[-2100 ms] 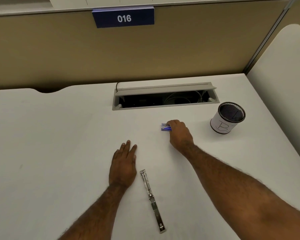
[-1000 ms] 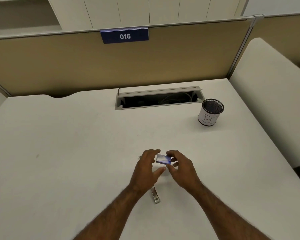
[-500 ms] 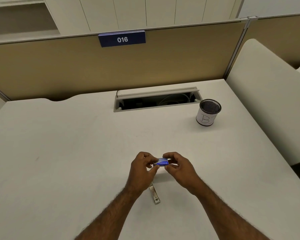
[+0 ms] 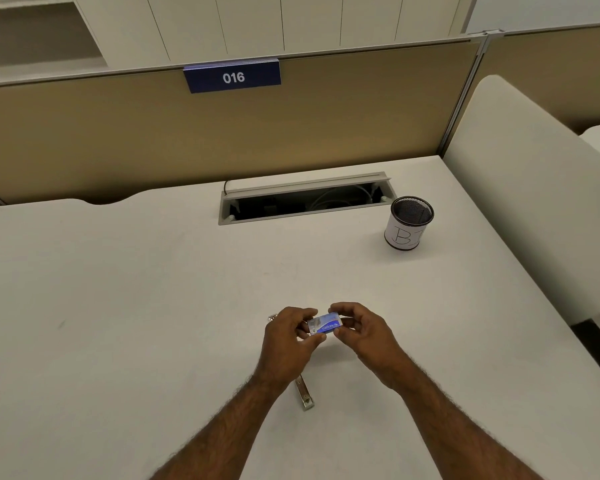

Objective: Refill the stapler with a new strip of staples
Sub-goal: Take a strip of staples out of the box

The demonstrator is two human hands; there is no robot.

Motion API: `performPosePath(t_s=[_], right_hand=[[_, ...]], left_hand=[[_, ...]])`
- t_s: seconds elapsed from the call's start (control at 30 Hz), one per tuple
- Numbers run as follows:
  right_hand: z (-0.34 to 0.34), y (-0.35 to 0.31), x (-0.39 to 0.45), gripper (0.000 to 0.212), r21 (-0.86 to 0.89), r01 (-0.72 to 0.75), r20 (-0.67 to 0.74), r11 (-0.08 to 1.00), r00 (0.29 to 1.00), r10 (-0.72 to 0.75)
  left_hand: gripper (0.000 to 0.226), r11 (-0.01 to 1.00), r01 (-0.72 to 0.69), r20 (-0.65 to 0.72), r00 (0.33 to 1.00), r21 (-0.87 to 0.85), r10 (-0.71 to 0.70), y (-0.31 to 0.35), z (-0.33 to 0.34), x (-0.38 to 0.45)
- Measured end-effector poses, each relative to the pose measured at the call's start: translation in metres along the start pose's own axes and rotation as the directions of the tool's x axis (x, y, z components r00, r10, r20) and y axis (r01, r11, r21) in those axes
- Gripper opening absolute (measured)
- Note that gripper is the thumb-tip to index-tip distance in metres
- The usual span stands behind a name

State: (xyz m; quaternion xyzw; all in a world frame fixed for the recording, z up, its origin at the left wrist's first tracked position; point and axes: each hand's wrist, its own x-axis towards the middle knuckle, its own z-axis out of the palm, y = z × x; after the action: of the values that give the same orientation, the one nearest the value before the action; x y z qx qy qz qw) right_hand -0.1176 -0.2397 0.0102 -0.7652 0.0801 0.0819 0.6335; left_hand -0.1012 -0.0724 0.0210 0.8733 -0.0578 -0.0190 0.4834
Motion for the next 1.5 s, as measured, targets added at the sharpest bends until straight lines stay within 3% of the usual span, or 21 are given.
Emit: performPosePath(t_s=[0.2, 0.43, 0.63, 0.73, 0.83, 1.0, 1.13, 1.5], right_hand=[[-0.007, 0.008, 0.001, 0.026, 0.069, -0.031, -0.013, 0.997, 0.999, 0.032], [-0.015, 0.024, 0.003, 0.026, -0.037, -0.110, -0.045, 0.993, 0.993, 0.108], [-0.021, 0.038, 0.004, 0.019, -0.332, -0.071, -0.073, 0.941, 0.996, 0.049], [-0.016, 0.038, 0.006, 0.025, -0.477, -0.009, -0.043, 0.879, 0.999, -0.013], [-0.014, 0.039, 0.011, 0.018, -0.612, 0.019, -0.032, 0.791, 0.998, -0.049], [-0.022, 0.038, 0.017, 0.005, -0.627, -0.011, -0.104, 0.779, 0.992, -0.069], [-0.021, 0.042, 0.017, 0.008, -0.651, 0.009, -0.070, 0.759, 0.995, -0.072], [-0.013, 0.046, 0.020, 0.018, -0.656, -0.109, -0.154, 0.747, 0.988, 0.008]], left_hand=[[0.031, 0.999, -0.027, 0.020, 0.999, 0.019, 0.026, -0.003, 0.005, 0.002], [0.036, 0.984, -0.077, 0.108, 0.992, 0.163, 0.059, -0.016, 0.018, 0.000], [0.039, 0.947, -0.047, 0.253, 0.967, 0.319, -0.037, -0.026, 0.034, 0.001], [0.032, 0.939, -0.059, 0.260, 0.965, 0.339, -0.034, -0.026, 0.041, 0.003], [0.030, 0.940, -0.061, 0.266, 0.963, 0.336, -0.033, -0.026, 0.045, 0.006], [0.035, 0.940, -0.064, 0.279, 0.960, 0.337, -0.035, -0.028, 0.045, 0.008], [0.037, 0.938, -0.048, 0.275, 0.960, 0.344, -0.052, -0.029, 0.045, 0.008], [0.034, 0.917, -0.047, 0.262, 0.963, 0.395, -0.063, -0.028, 0.044, 0.010]])
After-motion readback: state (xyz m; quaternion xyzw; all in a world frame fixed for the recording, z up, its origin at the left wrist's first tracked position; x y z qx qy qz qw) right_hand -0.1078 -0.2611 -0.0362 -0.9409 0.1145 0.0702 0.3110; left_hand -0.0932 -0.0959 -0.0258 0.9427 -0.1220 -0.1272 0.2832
